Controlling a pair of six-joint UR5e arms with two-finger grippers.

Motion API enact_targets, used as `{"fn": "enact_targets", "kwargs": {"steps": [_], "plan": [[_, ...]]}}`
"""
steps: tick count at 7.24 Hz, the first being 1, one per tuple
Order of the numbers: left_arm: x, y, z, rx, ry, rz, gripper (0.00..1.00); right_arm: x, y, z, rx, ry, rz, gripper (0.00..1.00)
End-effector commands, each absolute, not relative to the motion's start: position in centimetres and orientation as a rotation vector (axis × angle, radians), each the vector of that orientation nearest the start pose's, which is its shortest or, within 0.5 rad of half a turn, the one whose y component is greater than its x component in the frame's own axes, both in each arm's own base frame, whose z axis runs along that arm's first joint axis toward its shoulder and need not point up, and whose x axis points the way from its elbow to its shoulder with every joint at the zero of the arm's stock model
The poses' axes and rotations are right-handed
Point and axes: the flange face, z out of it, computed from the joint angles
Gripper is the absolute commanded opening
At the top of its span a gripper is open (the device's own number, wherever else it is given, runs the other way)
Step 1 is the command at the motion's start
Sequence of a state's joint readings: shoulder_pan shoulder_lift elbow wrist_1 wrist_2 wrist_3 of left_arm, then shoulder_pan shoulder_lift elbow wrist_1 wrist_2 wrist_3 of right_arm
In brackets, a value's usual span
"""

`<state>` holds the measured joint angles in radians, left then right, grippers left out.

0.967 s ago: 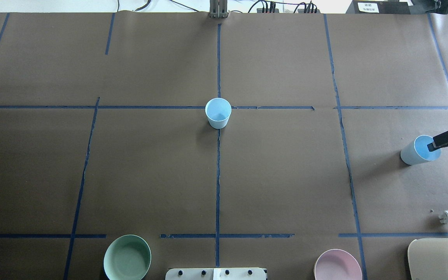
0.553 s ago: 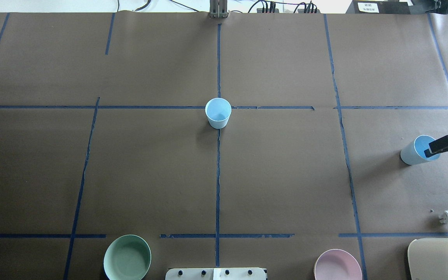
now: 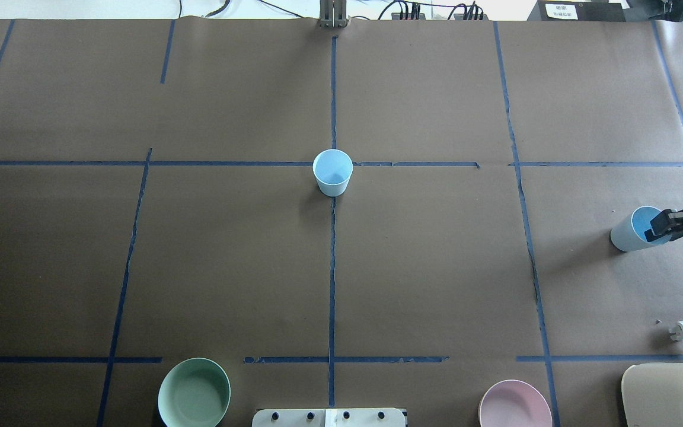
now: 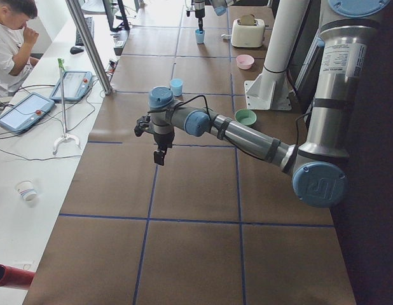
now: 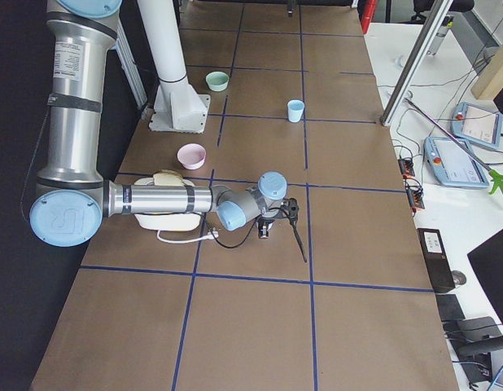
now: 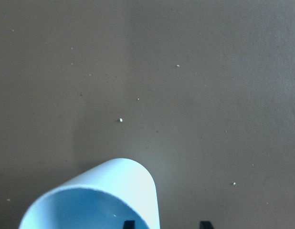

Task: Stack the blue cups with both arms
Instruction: 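Close the right gripper on the second light blue cup, then lift and carry the cup with the right gripper above the center cup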

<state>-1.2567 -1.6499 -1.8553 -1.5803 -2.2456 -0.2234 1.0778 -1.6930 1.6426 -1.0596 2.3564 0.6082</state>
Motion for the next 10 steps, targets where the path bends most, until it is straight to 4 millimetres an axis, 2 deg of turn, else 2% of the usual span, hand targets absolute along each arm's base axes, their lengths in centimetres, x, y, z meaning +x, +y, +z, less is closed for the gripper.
{"fn": "enact_targets", "kwargs": {"steps": [1,2,3,4,5,6,7,8,10], "plan": [[6.7,-51.1,50.2,0.182,0.721,0.241,0.99,-16.5,-44.4,56.2,0.050,-0.935,-0.097,0.00],[5.4,-50.1,52.0,0.174,0.710,0.259,0.99,-14.9,-45.2,53.1,0.078,-0.948,-0.069,0.00],[3.5,-49.7,54.1,0.170,0.697,0.275,0.99,-15.2,-47.3,47.5,0.070,-0.941,-0.048,0.00],[1.0,-49.7,57.2,0.158,0.687,0.296,0.99,-16.1,-49.8,42.0,0.060,-0.928,-0.035,0.00],[-0.7,-49.6,60.2,0.136,0.731,0.307,0.99,-17.2,-52.0,37.3,0.048,-0.930,-0.005,0.00],[-1.7,-49.5,61.9,0.119,0.765,0.298,0.99,-19.9,-53.3,32.0,0.023,-0.950,0.033,0.00],[-1.7,-49.4,62.2,0.112,0.778,0.294,0.99,-24.5,-53.8,26.5,-0.023,-0.966,0.086,0.00],[-1.6,-49.4,62.2,0.111,0.778,0.290,0.99,-28.8,-54.2,22.5,-0.039,-0.968,0.140,0.00],[-1.7,-48.8,63.4,0.086,0.779,0.276,0.99,-38.6,-54.3,16.7,-0.056,-0.929,0.226,0.00]]}}
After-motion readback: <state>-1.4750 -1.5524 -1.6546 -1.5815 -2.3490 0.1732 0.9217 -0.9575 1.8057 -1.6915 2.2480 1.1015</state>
